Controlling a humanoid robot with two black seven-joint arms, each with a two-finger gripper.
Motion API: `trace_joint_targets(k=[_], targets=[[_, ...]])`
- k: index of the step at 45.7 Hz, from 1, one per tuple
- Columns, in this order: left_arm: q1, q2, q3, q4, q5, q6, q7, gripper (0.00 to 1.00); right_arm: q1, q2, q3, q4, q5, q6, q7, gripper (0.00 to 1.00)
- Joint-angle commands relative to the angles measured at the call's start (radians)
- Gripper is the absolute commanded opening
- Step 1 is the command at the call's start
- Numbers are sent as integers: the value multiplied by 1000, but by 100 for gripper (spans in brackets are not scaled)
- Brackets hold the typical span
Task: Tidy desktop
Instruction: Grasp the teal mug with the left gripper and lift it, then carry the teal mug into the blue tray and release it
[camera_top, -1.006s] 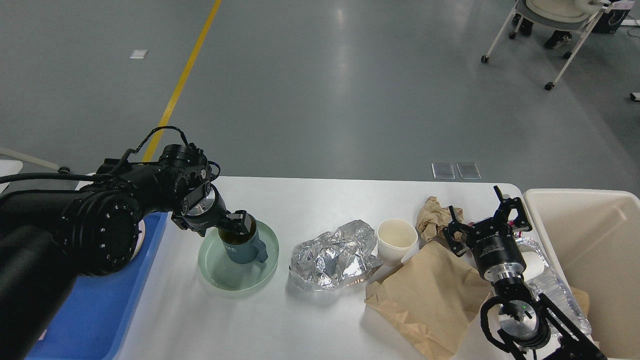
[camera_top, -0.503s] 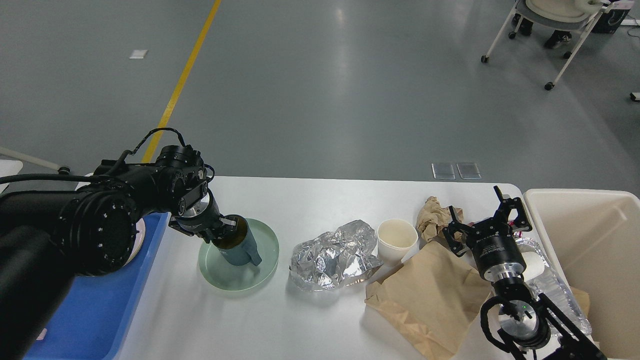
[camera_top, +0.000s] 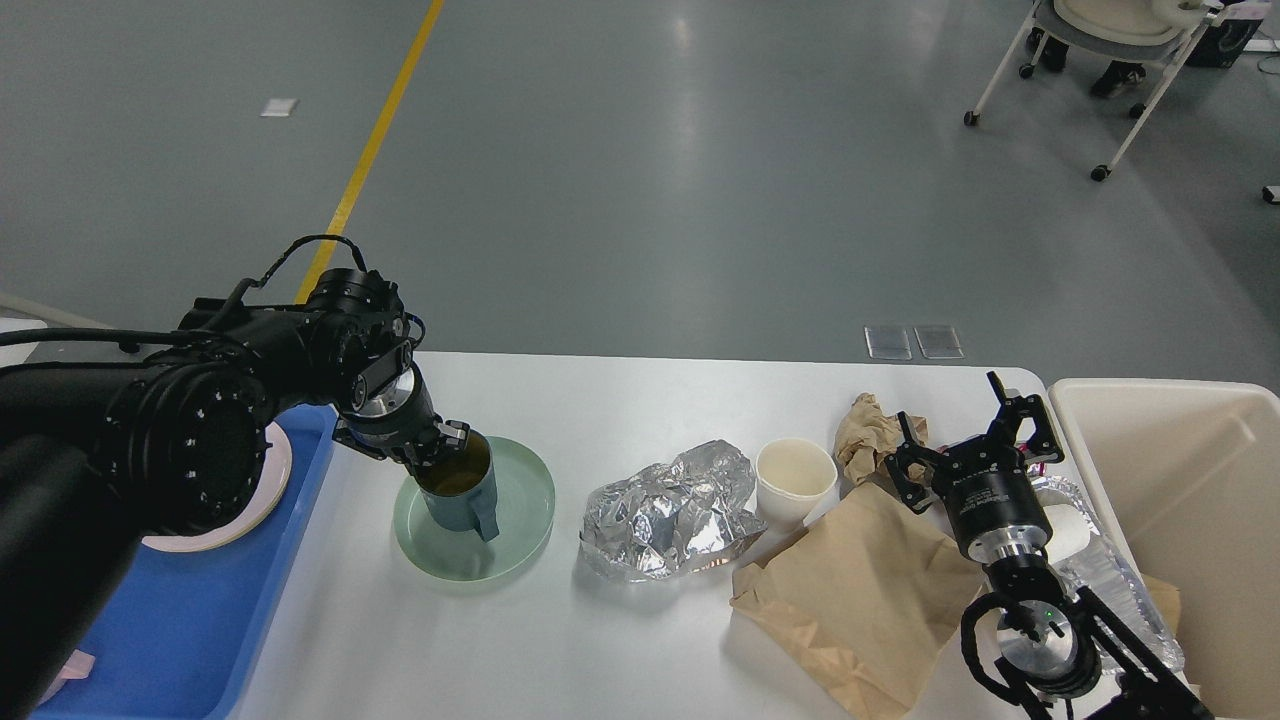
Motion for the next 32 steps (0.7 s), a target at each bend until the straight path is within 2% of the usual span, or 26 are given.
trace_joint_targets(k=[1,6,14,23,32], targets=[[-59,10,-2,-21,-2,-68,-4,0,0,0,0,0,0,0,0,100],[-139,46,-15,-88,-2,-127,-10,0,0,0,0,0,0,0,0,100],[-350,122,-12,-282,-2,-127,-35,0,0,0,0,0,0,-3,0,100],[-574,175,90,-454,-2,-127,-113,0,0,0,0,0,0,0,0,100],[-748,211,166,-504,1,-127,-202,0,0,0,0,0,0,0,0,100]])
